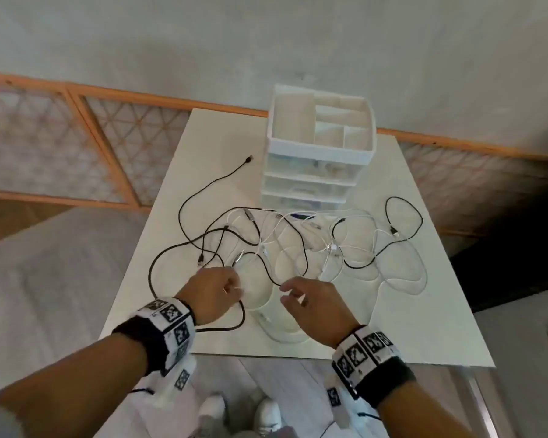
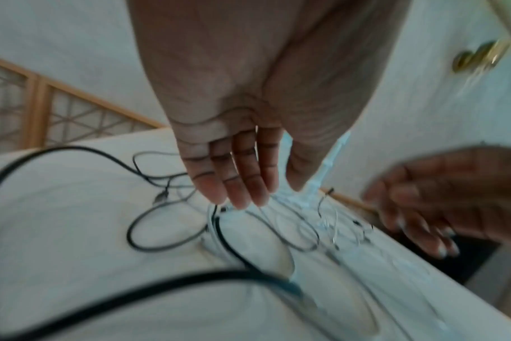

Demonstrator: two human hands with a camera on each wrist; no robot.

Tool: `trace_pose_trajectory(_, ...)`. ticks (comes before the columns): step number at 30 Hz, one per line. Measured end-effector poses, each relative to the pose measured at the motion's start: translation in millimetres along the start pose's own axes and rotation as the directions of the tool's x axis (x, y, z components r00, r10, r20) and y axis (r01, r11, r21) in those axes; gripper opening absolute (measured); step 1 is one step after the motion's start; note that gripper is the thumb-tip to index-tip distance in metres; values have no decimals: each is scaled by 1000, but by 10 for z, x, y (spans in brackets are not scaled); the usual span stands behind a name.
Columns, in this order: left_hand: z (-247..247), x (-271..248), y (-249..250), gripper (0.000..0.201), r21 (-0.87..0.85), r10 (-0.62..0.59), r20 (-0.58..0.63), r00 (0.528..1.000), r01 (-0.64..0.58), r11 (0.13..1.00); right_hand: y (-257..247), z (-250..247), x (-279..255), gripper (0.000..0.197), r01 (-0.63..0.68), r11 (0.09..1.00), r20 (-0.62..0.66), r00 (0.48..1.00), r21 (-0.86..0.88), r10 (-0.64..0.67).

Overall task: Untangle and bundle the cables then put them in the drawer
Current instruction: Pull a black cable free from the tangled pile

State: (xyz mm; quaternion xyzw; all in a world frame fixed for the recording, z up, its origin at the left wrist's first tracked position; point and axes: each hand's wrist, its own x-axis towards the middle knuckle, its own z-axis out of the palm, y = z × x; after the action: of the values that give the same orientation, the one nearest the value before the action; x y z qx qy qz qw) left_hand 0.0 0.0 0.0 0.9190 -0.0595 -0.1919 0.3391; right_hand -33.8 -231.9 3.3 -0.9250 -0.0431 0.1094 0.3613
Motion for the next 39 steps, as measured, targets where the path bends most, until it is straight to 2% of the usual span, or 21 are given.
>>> trace_pose_trajectory(1, 87, 24, -7, 25, 60, -43, 132, 990, 35, 998, -37, 56, 70, 23, 21, 1000, 16, 1000, -7, -21)
trace_pose_trajectory(3, 239, 36, -19, 57, 267, -98, 342, 935, 3, 964, -105, 173, 164, 36, 74, 995, 89, 994, -59, -69)
trace_pose_trajectory(4, 290, 5, 1, 64, 330, -144, 388, 910, 9, 944, -141, 237, 192, 45, 82, 993, 149, 986, -81, -69)
trace_pose_trajectory(5, 346, 11, -31, 64, 370, -183, 396, 900, 26, 929, -131, 304, 215, 54, 73, 991, 208, 977, -109, -49)
trace_pose_trajectory(7, 373, 16, -71, 51, 435, -214, 347, 913, 45, 899, -103, 392, 245, 68, 35, 987, 287, 958, -156, 11)
trace_pose_trajectory(10, 288, 81, -33, 26, 421, -58, 303, 951, -79, 904, -123, 476, 326, 74, 20, 981, 318, 947, -191, 43)
trace_pose_trajectory(12, 135, 130, 74, 24, 310, 105, 260, 960, -186, 932, -181, 492, 386, 59, 35, 977, 291, 956, -210, 28)
trace_pose_trajectory(15, -188, 204, 286, 21, 127, 285, 150, 947, -304, 944, -301, 363, 538, 19, -33, 985, 191, 979, -172, 66)
trace_pose_trajectory(18, -466, 243, 319, 30, 12, 312, -2, 950, -312, 950, -422, 93, 708, 20, -150, 989, 55, 987, 16, 148)
trace_pose_trajectory(21, -659, 247, 177, 44, -136, 218, -73, 973, -227, 964, -627, -290, 781, 22, -135, 955, -170, 968, 263, 183)
trace_pose_trajectory(23, -732, 248, 29, 50, -204, 147, -68, 987, -158, 966, -773, -584, 768, 28, -89, 925, -297, 932, 368, 208)
trace_pose_trajectory(25, -768, 261, -118, 62, -189, 123, -55, 991, -131, 973, -853, -884, 723, 31, -33, 908, -412, 884, 418, 222)
trace_pose_trajectory(28, -810, 302, -294, 73, -171, 111, -43, 993, -117, 978, -768, -1330, 662, 32, 11, 878, -568, 766, 479, 300)
trace_pose_trajectory(30, -864, 352, -302, 70, -184, 112, -73, 991, -123, 975, -538, -1558, 654, 31, -27, 883, -634, 686, 468, 357)
trace_pose_trajectory(31, -903, 387, -252, 61, -195, 115, -101, 988, -133, 972, -392, -1637, 668, 29, -77, 895, -631, 682, 440, 369)
trace_pose_trajectory(32, -935, 420, -169, 51, -202, 124, -130, 984, -149, 968, -272, -1670, 671, 32, -161, 905, -579, 721, 394, 380)
trace_pose_trajectory(34, -976, 498, 83, 39, -209, 174, -181, 968, -211, 955, -95, -1609, 656, 67, -327, 930, -394, 842, 167, 367)
trace_pose_trajectory(35, -1001, 530, 260, 36, -195, 221, -208, 953, -262, 945, -80, -1532, 652, 83, -335, 941, -330, 884, 47, 331)
trace_pose_trajectory(37, -1000, 595, 636, 35, -135, 317, -217, 923, -350, 927, -263, -1309, 604, 95, -235, 971, -307, 928, -45, 211)
trace_pose_trajectory(38, -964, 644, 830, 34, -98, 364, -210, 907, -390, 916, -355, -1193, 613, 91, -168, 985, -298, 943, -33, 151)
trace_pose_trajectory(39, -912, 689, 1015, 34, -66, 404, -205, 891, -425, 903, -447, -1075, 632, 78, -97, 995, -273, 958, -9, 91)
